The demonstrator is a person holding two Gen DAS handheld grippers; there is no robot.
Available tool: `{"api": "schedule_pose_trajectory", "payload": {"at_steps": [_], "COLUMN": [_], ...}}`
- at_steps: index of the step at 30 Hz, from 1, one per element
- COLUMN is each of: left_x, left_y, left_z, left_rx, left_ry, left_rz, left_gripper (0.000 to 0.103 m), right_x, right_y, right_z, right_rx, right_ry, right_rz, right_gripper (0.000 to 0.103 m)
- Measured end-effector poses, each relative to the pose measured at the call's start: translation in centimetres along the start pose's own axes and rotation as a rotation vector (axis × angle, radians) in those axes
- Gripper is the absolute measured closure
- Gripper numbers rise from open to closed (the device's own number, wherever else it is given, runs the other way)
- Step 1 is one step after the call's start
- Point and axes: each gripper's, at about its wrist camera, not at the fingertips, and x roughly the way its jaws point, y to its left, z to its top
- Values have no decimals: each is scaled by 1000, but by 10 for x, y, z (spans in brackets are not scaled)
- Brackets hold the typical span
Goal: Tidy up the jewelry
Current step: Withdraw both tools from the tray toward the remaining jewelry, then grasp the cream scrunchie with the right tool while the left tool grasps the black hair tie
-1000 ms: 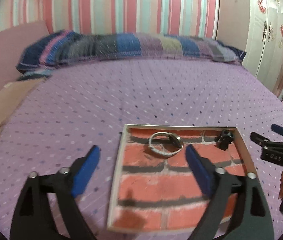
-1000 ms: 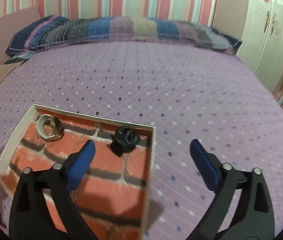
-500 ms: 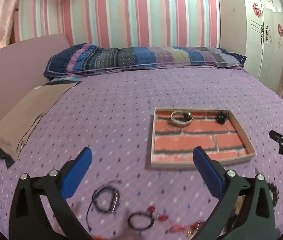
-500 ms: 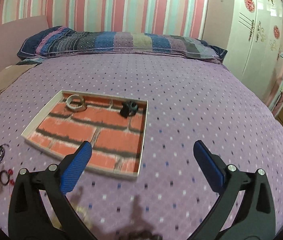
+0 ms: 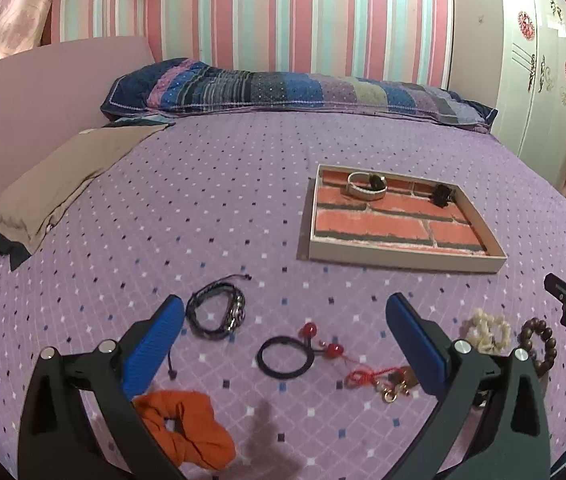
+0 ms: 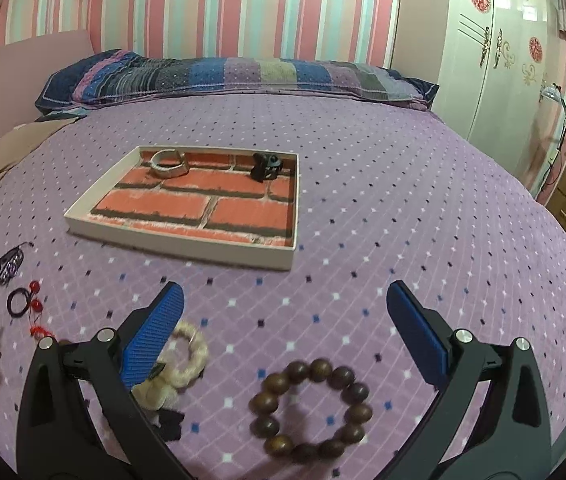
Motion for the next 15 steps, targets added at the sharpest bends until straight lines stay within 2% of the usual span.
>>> {"api": "schedule_pose_trajectory", "payload": {"at_steps": [10, 15], "left_x": [27, 47], "left_y": [-1, 3], "left_z": [-32, -46], "left_rx": [25, 33], "left_ry": [39, 61], "left_rz": [-40, -24], "left_gripper": [4, 5], "right_x": [13, 26], "right_y": [21, 30], "right_z": [-29, -38], "right_rx": [0, -14], "right_ry": [6, 35], "right_rz": [4, 4], "right_gripper": [5, 7]}}
